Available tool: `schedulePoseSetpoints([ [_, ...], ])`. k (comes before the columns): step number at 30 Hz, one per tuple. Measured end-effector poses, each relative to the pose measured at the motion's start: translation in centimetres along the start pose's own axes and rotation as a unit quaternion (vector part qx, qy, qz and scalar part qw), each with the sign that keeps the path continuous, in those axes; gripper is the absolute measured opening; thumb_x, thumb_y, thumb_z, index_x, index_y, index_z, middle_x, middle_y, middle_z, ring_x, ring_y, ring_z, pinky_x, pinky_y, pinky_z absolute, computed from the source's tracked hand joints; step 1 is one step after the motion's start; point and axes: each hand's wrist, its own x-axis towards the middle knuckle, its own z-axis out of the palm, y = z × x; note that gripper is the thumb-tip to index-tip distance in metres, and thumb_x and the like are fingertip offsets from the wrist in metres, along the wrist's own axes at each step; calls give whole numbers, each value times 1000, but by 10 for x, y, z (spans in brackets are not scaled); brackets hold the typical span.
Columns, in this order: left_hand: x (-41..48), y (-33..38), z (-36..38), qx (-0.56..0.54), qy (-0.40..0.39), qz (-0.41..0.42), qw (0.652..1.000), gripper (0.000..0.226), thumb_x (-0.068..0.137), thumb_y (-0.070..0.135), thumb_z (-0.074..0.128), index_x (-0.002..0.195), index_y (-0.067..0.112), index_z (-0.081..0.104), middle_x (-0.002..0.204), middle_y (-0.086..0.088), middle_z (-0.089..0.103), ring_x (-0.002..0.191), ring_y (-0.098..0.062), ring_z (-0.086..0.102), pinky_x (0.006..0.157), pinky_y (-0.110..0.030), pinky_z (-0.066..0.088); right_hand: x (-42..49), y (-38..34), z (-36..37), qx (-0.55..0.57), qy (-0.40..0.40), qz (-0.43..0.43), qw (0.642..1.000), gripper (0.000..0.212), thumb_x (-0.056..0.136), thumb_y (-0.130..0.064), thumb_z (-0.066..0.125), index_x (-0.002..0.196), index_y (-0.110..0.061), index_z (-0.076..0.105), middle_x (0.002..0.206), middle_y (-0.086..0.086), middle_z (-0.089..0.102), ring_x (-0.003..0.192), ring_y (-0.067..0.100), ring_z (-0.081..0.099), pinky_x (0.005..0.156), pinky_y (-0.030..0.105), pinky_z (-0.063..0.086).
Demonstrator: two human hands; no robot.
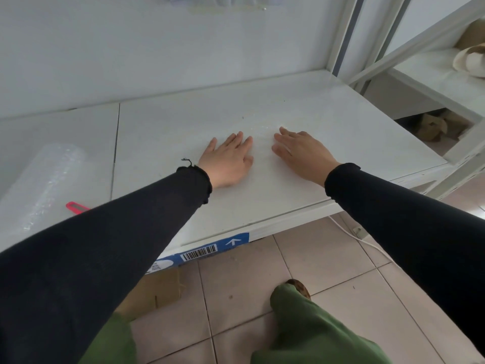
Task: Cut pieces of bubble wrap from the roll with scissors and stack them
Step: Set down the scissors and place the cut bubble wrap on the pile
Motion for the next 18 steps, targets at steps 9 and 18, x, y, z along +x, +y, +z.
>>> schedulePoseSetpoints([
  [9,18,24,-4,-32,158,45,986,35,102,31,48,132,13,47,130,-11,57,120,-30,52,95,-41,44,8,-7,9,-68,83,-30,994,40,103,-35,44,132,-12,57,138,8,54,127,27,45,94,39,44],
  [18,6,-8,-4,39,120,105,986,51,105,45,41,150,21,46,159,-6,39,146,-28,32,115,-40,31,3,15,-1,-9,52,-99,994,37,101,-42,50,135,-30,61,134,-1,64,118,24,54,95,36,43],
])
